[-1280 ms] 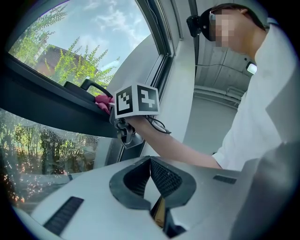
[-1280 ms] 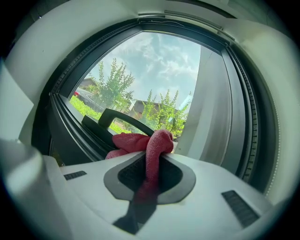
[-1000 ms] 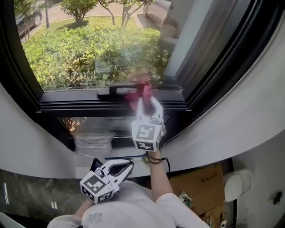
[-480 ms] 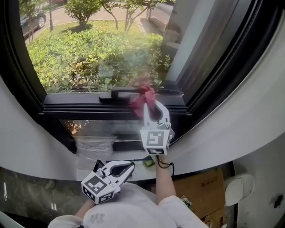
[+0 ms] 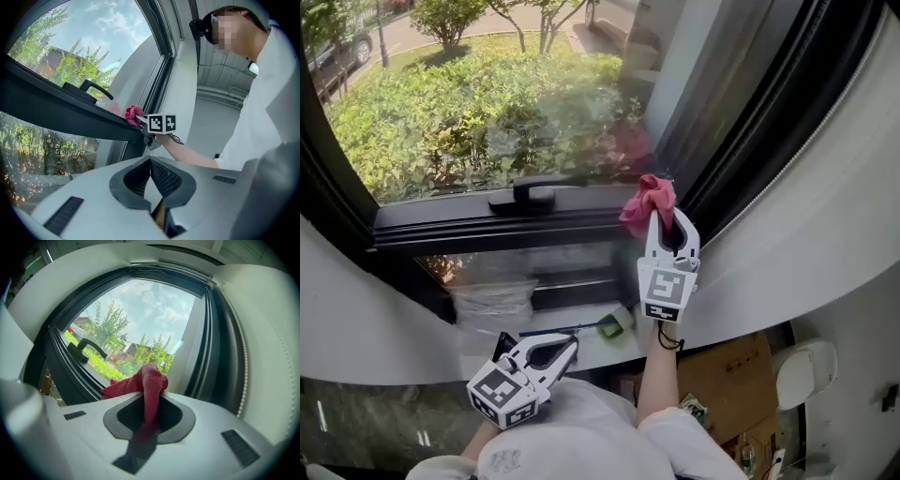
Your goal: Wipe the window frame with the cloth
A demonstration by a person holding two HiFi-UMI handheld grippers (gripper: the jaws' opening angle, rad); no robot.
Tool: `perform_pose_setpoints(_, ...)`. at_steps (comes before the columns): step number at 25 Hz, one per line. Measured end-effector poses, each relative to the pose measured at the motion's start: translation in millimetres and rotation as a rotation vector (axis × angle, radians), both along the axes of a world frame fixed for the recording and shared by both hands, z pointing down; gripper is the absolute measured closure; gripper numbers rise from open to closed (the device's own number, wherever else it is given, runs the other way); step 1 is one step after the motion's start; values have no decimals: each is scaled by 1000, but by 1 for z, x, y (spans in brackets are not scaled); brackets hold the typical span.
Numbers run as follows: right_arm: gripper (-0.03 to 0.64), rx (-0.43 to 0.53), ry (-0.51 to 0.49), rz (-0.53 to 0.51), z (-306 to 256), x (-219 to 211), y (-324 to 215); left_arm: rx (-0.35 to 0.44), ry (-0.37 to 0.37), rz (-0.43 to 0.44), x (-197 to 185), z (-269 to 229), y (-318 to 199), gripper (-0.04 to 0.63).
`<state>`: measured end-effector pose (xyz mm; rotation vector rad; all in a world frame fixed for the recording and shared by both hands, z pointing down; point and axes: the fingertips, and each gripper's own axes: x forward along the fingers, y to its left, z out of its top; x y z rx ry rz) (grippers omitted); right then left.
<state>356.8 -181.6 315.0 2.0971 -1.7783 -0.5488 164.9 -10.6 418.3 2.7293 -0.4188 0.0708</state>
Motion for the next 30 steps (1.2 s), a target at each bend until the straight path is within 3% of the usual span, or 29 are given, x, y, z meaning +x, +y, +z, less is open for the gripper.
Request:
perform_pose_setpoints(5, 554, 11, 26, 104, 5, 43, 5, -6, -9, 14, -1, 3, 2, 584)
perform_pose_setpoints(9, 554, 16, 16, 98, 19, 49, 3, -16, -13, 20, -1, 6, 3, 585)
perform_pose_setpoints(13, 554, 63, -71, 63, 20, 51, 2, -16, -9, 29, 0, 6, 5, 586)
perform_pose_setpoints(30, 557, 20, -119, 76, 24, 43, 1, -13, 2, 20, -13, 11, 9, 586)
